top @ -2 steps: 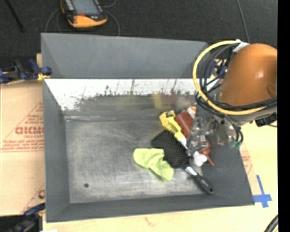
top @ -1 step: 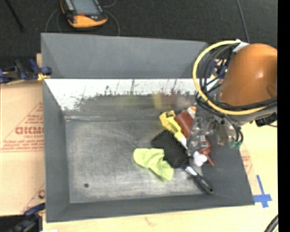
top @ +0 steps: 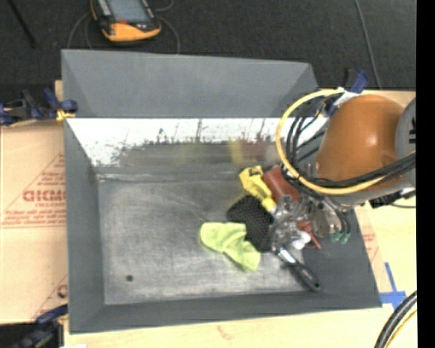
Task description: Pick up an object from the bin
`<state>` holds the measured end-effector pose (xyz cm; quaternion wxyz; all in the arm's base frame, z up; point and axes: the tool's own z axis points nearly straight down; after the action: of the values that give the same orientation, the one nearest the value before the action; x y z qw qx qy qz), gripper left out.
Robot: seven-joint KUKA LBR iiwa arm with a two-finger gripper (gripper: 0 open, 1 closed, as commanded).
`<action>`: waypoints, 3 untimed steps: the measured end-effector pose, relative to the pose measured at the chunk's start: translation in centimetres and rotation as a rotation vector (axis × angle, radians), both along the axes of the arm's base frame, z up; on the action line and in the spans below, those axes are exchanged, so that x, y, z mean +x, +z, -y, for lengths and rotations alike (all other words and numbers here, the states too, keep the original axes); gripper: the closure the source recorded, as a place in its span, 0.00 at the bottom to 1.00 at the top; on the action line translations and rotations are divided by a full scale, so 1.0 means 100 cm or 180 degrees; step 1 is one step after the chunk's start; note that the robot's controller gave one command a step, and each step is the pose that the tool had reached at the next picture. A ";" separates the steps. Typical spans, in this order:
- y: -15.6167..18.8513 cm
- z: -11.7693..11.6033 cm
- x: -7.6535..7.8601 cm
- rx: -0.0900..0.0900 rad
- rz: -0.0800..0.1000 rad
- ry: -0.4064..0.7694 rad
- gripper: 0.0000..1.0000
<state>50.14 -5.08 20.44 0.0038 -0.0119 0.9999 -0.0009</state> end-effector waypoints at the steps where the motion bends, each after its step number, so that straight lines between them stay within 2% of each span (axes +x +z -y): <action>1: -0.040 -0.002 -0.006 0.0003 -0.0024 0.0032 1.00; 2: -0.068 0.002 -0.006 0.0000 -0.0013 0.0139 1.00; 3: -0.025 -0.005 -0.007 0.0005 -0.0042 0.0229 1.00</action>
Offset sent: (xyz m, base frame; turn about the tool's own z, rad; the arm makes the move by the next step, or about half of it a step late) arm -0.0078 -0.0018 -0.0718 -0.0493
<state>49.42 -4.54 17.97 -0.0027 -0.0479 0.9988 0.0001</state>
